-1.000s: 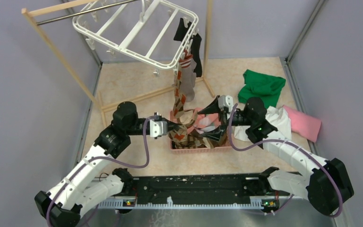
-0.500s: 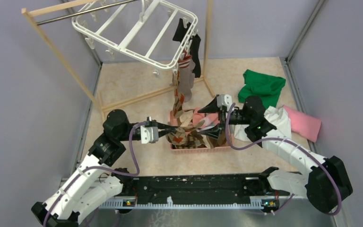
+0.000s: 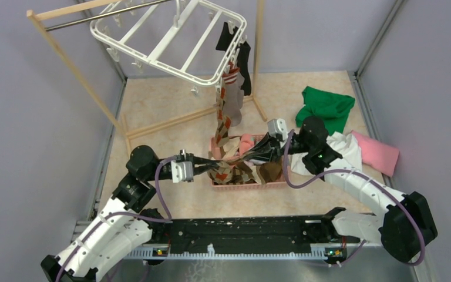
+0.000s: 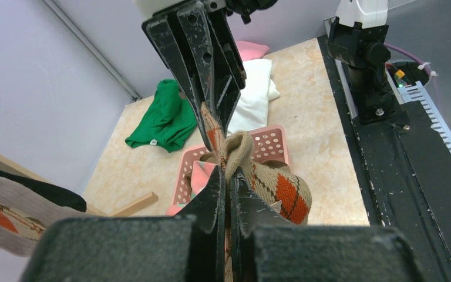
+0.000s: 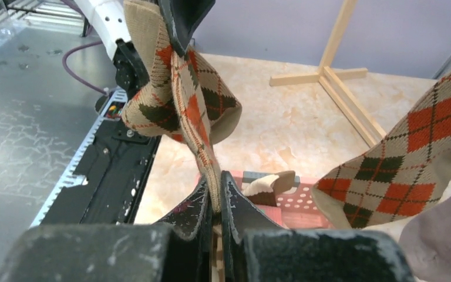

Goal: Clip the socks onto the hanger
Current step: Adjust the sock.

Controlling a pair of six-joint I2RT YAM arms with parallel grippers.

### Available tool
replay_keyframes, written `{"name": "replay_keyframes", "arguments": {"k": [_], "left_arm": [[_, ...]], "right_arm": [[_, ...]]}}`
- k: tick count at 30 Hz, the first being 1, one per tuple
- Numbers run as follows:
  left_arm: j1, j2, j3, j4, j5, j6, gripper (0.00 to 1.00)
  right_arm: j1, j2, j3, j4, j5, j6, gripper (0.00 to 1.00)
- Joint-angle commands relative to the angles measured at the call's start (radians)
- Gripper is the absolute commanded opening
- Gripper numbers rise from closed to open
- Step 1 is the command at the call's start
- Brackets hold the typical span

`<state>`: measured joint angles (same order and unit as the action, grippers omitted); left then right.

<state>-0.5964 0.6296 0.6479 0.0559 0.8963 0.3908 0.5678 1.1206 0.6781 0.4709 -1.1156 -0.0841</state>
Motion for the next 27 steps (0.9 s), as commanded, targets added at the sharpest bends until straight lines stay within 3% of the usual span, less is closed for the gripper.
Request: {"name": "replay_keyframes", "arguments": {"k": [1, 2, 3, 6, 7, 11, 14, 17, 22, 27], "left_arm": [[-0.002, -0.024, -0.041, 0.079, -0.019, -0.031, 0.00], [-0.002, -0.028, -0.053, 0.076, -0.036, -0.034, 0.00], [-0.003, -0.033, -0.065, 0.068, -0.061, -0.037, 0.08], [-0.003, -0.057, -0.092, 0.025, -0.173, -0.059, 0.47], [-0.003, -0.065, -0.098, 0.006, -0.219, -0.067, 0.55], [-0.003, -0.067, -0.060, -0.094, -0.407, -0.143, 0.78], [-0.003, -0.035, 0.007, -0.131, -0.441, -0.199, 0.90], [-0.003, 0.003, 0.033, -0.082, -0.412, -0.290, 0.96], [-0.002, 0.077, 0.020, 0.128, -0.389, -0.494, 0.95], [-0.003, 0.151, 0.030, 0.202, -0.353, -0.497, 0.87]], "right_arm": [[0.004, 0.002, 0.110, -0.170, -0.038, -0.143, 0.00], [0.000, 0.005, 0.130, -0.210, -0.038, -0.169, 0.00], [-0.002, 0.009, 0.152, -0.263, -0.040, -0.201, 0.00], [-0.008, 0.030, 0.259, -0.556, -0.015, -0.380, 0.00], [-0.009, 0.040, 0.305, -0.660, 0.003, -0.452, 0.00], [-0.010, 0.096, 0.487, -1.012, 0.094, -0.698, 0.00], [-0.010, 0.160, 0.606, -1.181, 0.161, -0.759, 0.00], [-0.010, 0.228, 0.706, -1.278, 0.193, -0.755, 0.00], [-0.008, 0.274, 0.757, -1.287, 0.194, -0.721, 0.00], [0.008, 0.263, 0.764, -1.311, 0.244, -0.780, 0.00]]}}
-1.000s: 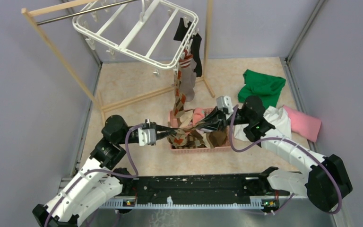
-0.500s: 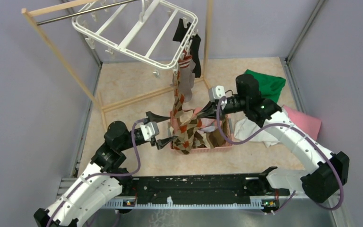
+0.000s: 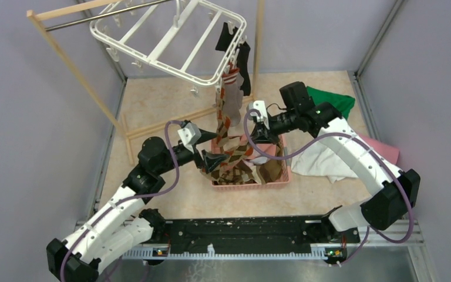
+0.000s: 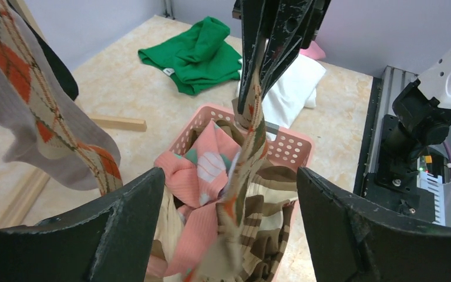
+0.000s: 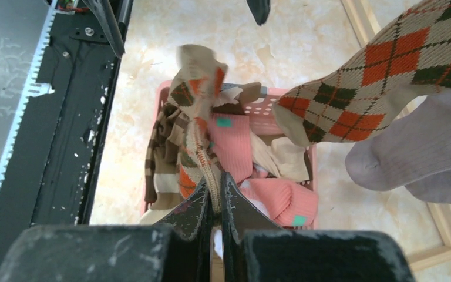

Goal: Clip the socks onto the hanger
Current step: Adjust the sock.

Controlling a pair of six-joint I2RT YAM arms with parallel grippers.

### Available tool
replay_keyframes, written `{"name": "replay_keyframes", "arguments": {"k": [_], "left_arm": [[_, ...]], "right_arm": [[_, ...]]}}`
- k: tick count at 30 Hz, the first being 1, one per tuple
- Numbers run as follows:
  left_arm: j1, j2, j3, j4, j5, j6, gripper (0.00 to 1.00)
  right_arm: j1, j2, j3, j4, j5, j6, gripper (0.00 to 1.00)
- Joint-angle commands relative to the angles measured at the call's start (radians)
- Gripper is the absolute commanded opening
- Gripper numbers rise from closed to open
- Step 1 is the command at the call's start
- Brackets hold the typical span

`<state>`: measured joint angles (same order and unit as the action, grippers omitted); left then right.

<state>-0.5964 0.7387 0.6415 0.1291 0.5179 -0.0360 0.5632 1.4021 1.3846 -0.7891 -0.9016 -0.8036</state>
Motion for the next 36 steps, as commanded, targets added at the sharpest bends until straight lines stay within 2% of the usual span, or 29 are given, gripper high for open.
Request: {"name": "replay_keyframes", "arguments": {"k": [1, 16, 19, 21, 24, 29, 32, 34, 36], "left_arm": [[-0.002, 0.053, 0.038, 0.138, 0.028, -0.064, 0.86], [-0.012, 0.274, 0.067, 0.369, 0.188, -0.074, 0.73], [-0.014, 0.306, 0.080, 0.388, 0.227, -0.076, 0.67], [-0.017, 0.323, 0.087, 0.390, 0.244, -0.079, 0.60], [-0.018, 0.341, 0.092, 0.391, 0.282, -0.080, 0.35], [-0.019, 0.346, 0.084, 0.414, 0.337, -0.100, 0.18], [-0.018, 0.337, 0.074, 0.431, 0.373, -0.105, 0.00], [-0.018, 0.324, 0.064, 0.440, 0.387, -0.115, 0.00], [-0.018, 0.287, 0.049, 0.437, 0.366, -0.115, 0.00]], "right_arm": [[0.014, -0.017, 0.061, -0.057, 0.034, -0.063, 0.00], [0.048, 0.001, 0.120, -0.106, 0.033, -0.119, 0.00], [0.052, 0.003, 0.122, -0.108, 0.034, -0.121, 0.00], [0.052, 0.006, 0.121, -0.106, 0.030, -0.122, 0.00], [0.056, 0.008, 0.122, -0.105, 0.027, -0.120, 0.00], [0.057, 0.007, 0.118, -0.107, 0.025, -0.119, 0.00], [0.058, 0.003, 0.114, -0.102, 0.020, -0.113, 0.00], [0.057, 0.003, 0.113, -0.094, 0.021, -0.105, 0.00], [0.056, -0.001, 0.111, -0.078, 0.024, -0.085, 0.08]]}}
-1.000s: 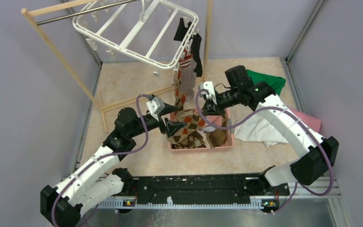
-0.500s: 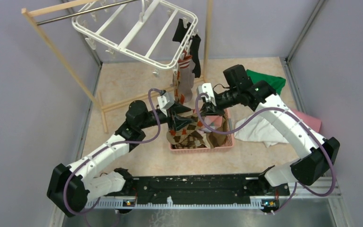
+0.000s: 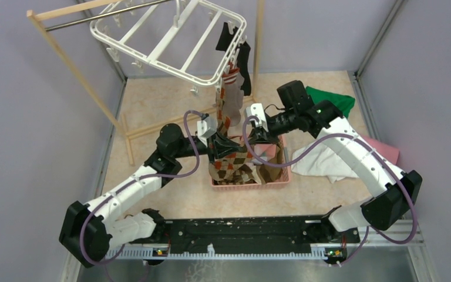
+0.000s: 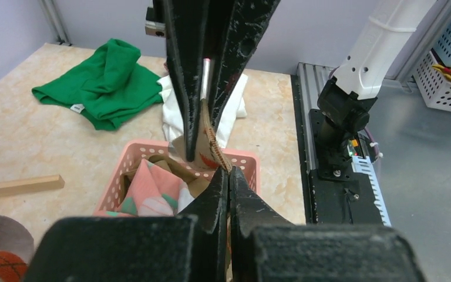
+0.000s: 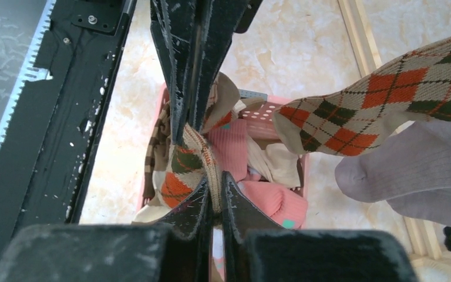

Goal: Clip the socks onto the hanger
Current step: Adjust the sock.

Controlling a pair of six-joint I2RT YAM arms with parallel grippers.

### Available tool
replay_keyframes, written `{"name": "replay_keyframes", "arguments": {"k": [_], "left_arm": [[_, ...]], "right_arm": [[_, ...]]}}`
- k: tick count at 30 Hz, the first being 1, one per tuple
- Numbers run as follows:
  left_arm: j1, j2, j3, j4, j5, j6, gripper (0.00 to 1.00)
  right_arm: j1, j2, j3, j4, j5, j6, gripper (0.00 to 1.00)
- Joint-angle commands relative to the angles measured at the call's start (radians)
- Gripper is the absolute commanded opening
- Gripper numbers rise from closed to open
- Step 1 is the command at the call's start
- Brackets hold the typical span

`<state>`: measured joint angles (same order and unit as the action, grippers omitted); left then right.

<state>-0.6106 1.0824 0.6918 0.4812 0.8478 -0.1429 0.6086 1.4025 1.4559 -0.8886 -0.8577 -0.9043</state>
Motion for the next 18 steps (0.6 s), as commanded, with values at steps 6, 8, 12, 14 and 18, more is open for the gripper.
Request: {"name": "replay_keyframes", "arguments": {"k": [6, 8, 12, 14, 18], "left_arm": [[-0.004, -0.279, -0.119, 0.095, -0.104, 0.023, 0.00], [-0.003, -0.368, -0.176, 0.131, -0.136, 0.041, 0.00], [-0.004, -0.508, -0.241, 0.162, -0.151, 0.091, 0.00], [-0.002, -0.544, -0.235, 0.129, -0.162, 0.123, 0.00], [-0.003, -0.563, -0.199, 0.070, -0.179, 0.179, 0.00]], "right_arm": [[0.010, -0.049, -0.020, 0.107, 0.014, 0.065, 0.95], [0.006, -0.085, -0.069, 0.162, -0.013, 0.074, 0.99], [-0.001, -0.181, -0.204, 0.396, -0.131, 0.273, 0.99], [0.000, -0.208, -0.269, 0.553, -0.256, 0.455, 0.99], [0.001, -0.234, -0.428, 1.134, -0.321, 1.066, 0.98]]}}
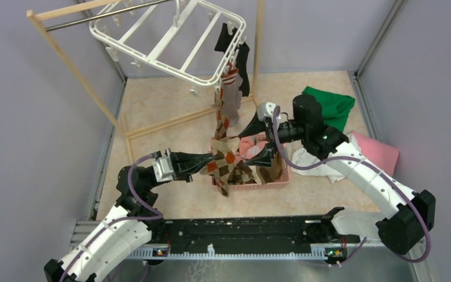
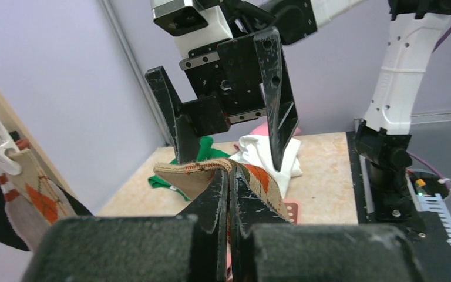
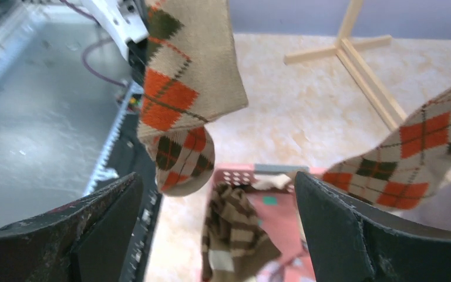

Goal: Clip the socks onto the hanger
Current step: Adjust the sock.

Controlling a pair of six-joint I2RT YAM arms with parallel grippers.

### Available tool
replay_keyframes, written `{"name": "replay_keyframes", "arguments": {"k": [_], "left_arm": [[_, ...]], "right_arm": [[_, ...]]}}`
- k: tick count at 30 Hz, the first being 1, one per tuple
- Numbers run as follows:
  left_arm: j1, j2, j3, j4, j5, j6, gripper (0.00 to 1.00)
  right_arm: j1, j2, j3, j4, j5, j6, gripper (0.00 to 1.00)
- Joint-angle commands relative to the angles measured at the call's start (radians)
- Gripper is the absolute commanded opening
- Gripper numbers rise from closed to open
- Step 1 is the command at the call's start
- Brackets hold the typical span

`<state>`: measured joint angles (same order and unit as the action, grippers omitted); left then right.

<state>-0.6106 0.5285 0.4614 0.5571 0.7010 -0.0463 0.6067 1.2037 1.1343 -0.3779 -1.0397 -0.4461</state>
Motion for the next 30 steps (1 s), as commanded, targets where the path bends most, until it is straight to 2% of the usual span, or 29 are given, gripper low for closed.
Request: {"name": "replay_keyframes", "arguments": {"k": [1, 6, 13, 21, 30], "left_arm": [[-0.004, -0.008, 0.037, -0.002, -0.036, 0.086, 0.00], [-0.004, 0.034, 0.058, 0.075, -0.044, 0.085, 0.00], [-0.003, 0.078, 0.090, 0.134, -0.058, 0.110, 0.00], [-0.003, 0.107, 0.123, 0.175, -0.041, 0.110, 0.00], [-0.004, 0.144, 0.124, 0.210, -0.007, 0.077, 0.00]], "right_arm": [[0.005, -0.035, -0.135, 0.720, -0.135, 0.714, 0.98], [0.019, 0.009, -0.185, 0.964, -0.088, 1.057, 0.96], [0.082, 0.009, -0.223, 0.972, -0.063, 1.134, 0.93], [0.087, 0.043, -0.216, 0.957, -0.044, 1.143, 0.94], [0.087, 0.079, -0.163, 1.160, -0.042, 1.217, 0.95]]}}
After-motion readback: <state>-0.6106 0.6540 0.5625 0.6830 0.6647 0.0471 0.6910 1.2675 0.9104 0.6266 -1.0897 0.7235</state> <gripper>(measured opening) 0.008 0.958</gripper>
